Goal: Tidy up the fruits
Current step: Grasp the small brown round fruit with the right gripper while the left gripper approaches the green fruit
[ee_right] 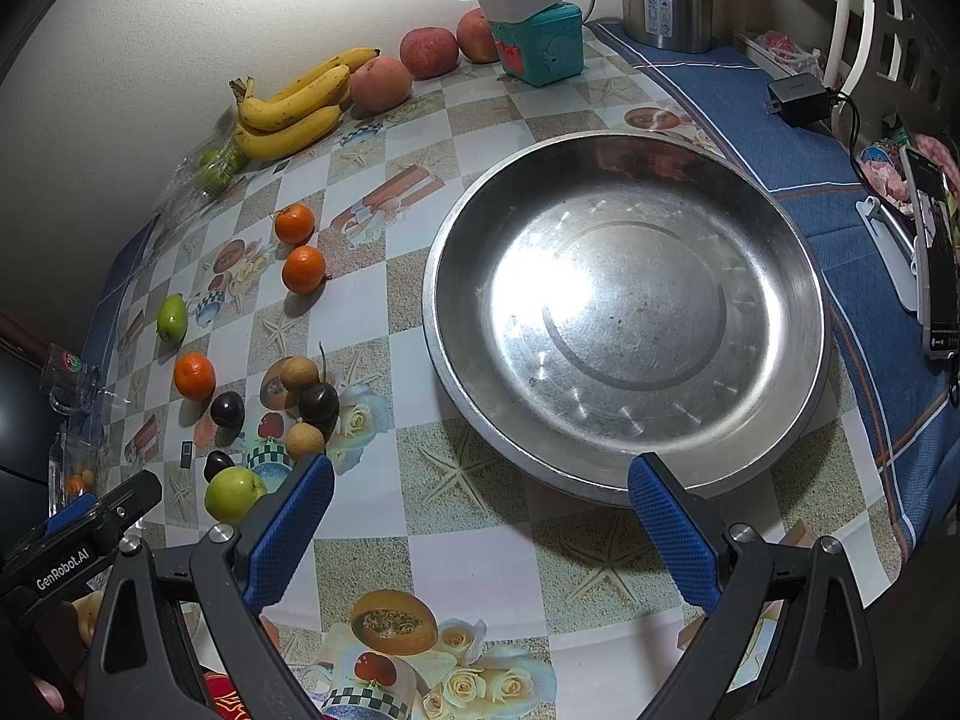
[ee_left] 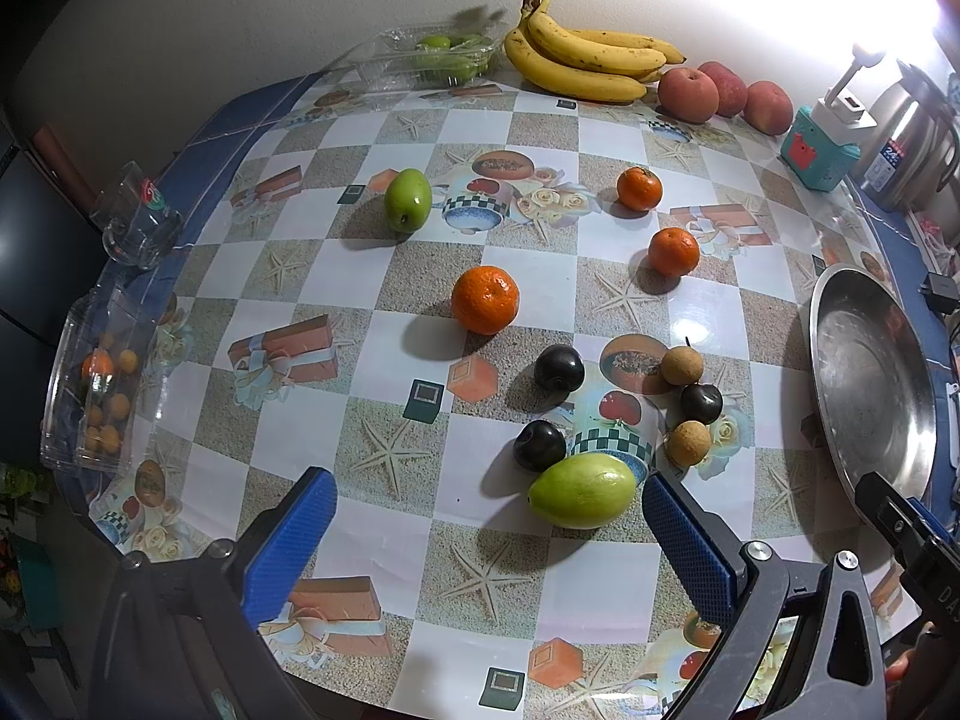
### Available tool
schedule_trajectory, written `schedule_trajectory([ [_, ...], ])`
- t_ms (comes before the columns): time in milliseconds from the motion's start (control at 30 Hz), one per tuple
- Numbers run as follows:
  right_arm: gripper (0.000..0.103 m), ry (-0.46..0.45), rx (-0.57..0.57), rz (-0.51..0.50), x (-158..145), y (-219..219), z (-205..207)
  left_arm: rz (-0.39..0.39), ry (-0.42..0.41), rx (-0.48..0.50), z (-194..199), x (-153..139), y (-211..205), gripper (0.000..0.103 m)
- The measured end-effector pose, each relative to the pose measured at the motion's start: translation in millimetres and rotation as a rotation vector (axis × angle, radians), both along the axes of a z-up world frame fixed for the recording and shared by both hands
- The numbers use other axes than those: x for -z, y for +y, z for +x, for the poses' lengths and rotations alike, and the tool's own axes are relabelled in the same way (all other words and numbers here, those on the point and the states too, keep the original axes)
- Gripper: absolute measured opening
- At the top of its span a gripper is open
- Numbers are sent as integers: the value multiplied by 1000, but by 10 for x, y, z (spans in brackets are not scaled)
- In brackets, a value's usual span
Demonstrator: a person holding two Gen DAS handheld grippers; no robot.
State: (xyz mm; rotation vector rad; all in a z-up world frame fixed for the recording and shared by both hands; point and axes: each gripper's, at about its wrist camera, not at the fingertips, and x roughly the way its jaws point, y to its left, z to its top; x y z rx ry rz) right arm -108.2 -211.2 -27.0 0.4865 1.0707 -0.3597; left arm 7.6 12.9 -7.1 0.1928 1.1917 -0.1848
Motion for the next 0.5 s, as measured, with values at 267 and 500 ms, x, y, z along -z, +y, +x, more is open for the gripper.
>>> schedule_trajectory([
  [267, 99, -7, -67, 23, 35, 122, 90, -20, 3, -21, 64, 7, 94, 103],
  [500, 99, -11, -208, 110, 87, 420, 433, -39, 1, -37, 231, 37, 309, 103],
])
